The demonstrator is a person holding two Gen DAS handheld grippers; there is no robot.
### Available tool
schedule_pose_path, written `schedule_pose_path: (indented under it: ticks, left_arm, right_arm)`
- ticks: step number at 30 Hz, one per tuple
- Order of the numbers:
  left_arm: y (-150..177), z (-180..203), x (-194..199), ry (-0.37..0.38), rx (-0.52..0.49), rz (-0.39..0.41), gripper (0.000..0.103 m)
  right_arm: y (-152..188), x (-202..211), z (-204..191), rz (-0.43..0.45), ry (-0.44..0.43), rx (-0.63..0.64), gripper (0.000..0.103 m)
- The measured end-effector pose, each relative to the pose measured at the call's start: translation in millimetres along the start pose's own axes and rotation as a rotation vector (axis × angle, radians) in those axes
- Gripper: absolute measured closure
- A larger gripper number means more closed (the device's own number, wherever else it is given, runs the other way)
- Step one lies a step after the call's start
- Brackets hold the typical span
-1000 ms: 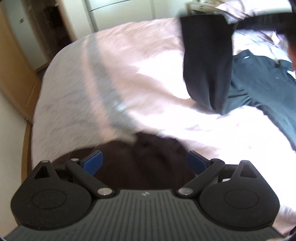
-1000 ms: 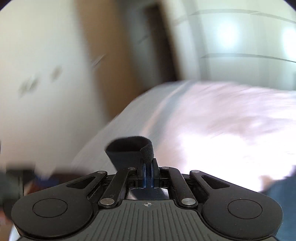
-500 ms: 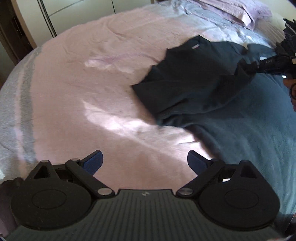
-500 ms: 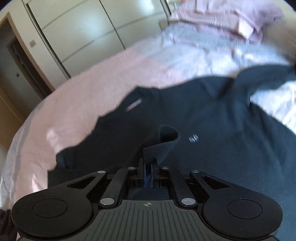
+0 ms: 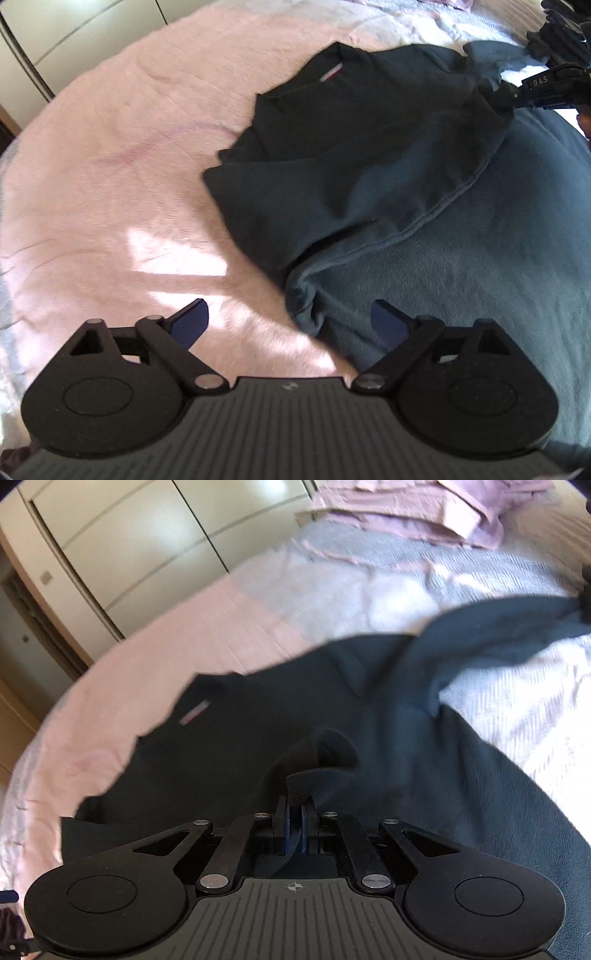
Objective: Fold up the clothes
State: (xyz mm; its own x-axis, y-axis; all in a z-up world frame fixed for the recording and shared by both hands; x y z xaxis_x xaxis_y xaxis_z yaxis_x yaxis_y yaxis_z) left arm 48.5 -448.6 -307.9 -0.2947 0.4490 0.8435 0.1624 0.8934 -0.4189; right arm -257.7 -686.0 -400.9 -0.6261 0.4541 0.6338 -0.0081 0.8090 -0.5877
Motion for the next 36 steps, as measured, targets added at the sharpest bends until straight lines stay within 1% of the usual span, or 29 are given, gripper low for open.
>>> schedule_pose_path:
  ticks: [1, 2, 3, 4, 5, 6, 7, 8, 9, 11, 12, 15, 17, 19, 20, 22, 24, 26, 27, 28, 29, 33, 35, 36]
  left_arm:
    - [-0.3, 2.9, -6.1, 0.004, 0.001, -0.010, 0.026]
    - [0.2, 5.3, -11.6, 0.004, 0.003, -0.021, 0.031]
    - [0.3, 7.5, -16.4, -0.001, 0.010, -0.026, 0.034]
    - [0.2, 9.4, -20.7, -0.010, 0.021, -0.028, 0.041]
    - [0.6, 11.0, -25.1, -0.015, 0.034, -0.031, 0.045]
    - [1.8, 12.6, -28.9, -0.023, 0.041, -0.034, 0.050]
    - [3.4, 14.4, -32.2, -0.034, 0.043, -0.035, 0.070]
    - [5.6, 16.4, -32.2, -0.048, 0.042, -0.026, 0.085]
    - [8.2, 18.6, -30.2, -0.065, 0.038, -0.012, 0.087]
    - [13.9, 23.9, -24.2, -0.097, 0.031, 0.020, 0.096]
    - [17.6, 26.5, -19.6, -0.110, 0.029, 0.039, 0.096]
    - [29.1, 31.5, -7.7, -0.144, 0.035, 0.094, 0.097]
    - [33.8, 32.1, -4.7, -0.153, 0.051, 0.119, 0.097]
    - [37.5, 32.1, -3.9, -0.161, 0.062, 0.139, 0.097]
    - [39.5, 31.2, -3.7, -0.167, 0.072, 0.146, 0.097]
    - [43.6, 28.2, -3.7, -0.184, 0.097, 0.156, 0.097]
    - [47.9, 23.2, -6.2, -0.180, 0.146, 0.145, 0.097]
    - [51.5, 18.8, -8.6, -0.168, 0.189, 0.131, 0.097]
    - [52.4, 17.8, -8.9, -0.160, 0.197, 0.128, 0.097]
    - [53.2, 16.7, -9.2, -0.151, 0.205, 0.124, 0.097]
    - [54.1, 15.6, -9.4, -0.142, 0.213, 0.121, 0.097]
    - [58.3, 10.0, -7.9, -0.105, 0.248, 0.104, 0.094]
    - [63.1, 3.2, 0.4, -0.083, 0.271, 0.088, 0.088]
    - [64.8, 0.9, 5.3, -0.078, 0.272, 0.086, 0.087]
  right_arm:
    - [1.7, -1.2, 1.7, -0.011, 0.017, 0.002, 0.096]
    - [2.0, -1.9, 2.0, -0.019, 0.041, 0.015, 0.091]
    - [3.6, 1.5, -1.2, -0.022, 0.072, 0.030, 0.079]
    - [7.2, 10.7, -8.8, -0.018, 0.103, 0.044, 0.065]
    - [10.8, 20.0, -16.5, -0.015, 0.134, 0.059, 0.061]
    - [13.2, 26.5, -24.0, -0.011, 0.154, 0.074, 0.058]
    - [14.7, 30.3, -31.2, -0.008, 0.165, 0.091, 0.058]
    - [15.5, 30.4, -41.7, -0.013, 0.143, 0.111, 0.058]
    - [15.8, 27.1, -55.6, -0.025, 0.091, 0.132, 0.058]
    - [16.5, 20.7, -83.4, -0.050, -0.013, 0.174, 0.058]
    - [17.1, 13.4, -99.3, -0.076, -0.086, 0.199, 0.058]
    - [20.8, -30.5, -163.9, -0.218, -0.341, 0.342, 0.058]
    - [26.7, -65.6, -202.3, -0.323, -0.448, 0.431, 0.058]
    - [35.5, -101.1, -237.8, -0.404, -0.511, 0.548, 0.058]
    - [41.1, -118.5, -253.6, -0.442, -0.526, 0.609, 0.058]
    - [54.0, -150.0, -276.2, -0.517, -0.519, 0.703, 0.058]
    - [70.9, -178.2, -289.3, -0.611, -0.472, 0.794, 0.057]
    - [85.0, -203.0, -293.4, -0.722, -0.436, 0.841, 0.058]
    - [86.8, -213.5, -294.8, -0.748, -0.427, 0.847, 0.071]
    - [81.8, -220.7, -295.5, -0.726, -0.430, 0.826, 0.095]
    - [74.3, -226.2, -295.2, -0.690, -0.440, 0.787, 0.098]
    - [50.8, -210.7, -282.7, -0.560, -0.443, 0.679, 0.098]
    - [39.3, -200.3, -275.5, -0.496, -0.441, 0.627, 0.096]
    - [33.5, -195.0, -271.8, -0.465, -0.439, 0.601, 0.092]
Point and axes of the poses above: each gripper's, at about its wrist camera, not at the fingertips, and x roughly against the way its jaws point, z to its right, y to its underside, the point moved 5 cm from there along -x, roughly the way its jaws point, and after that the axes turned 11 degrees about -y, right-handed, at the moved point
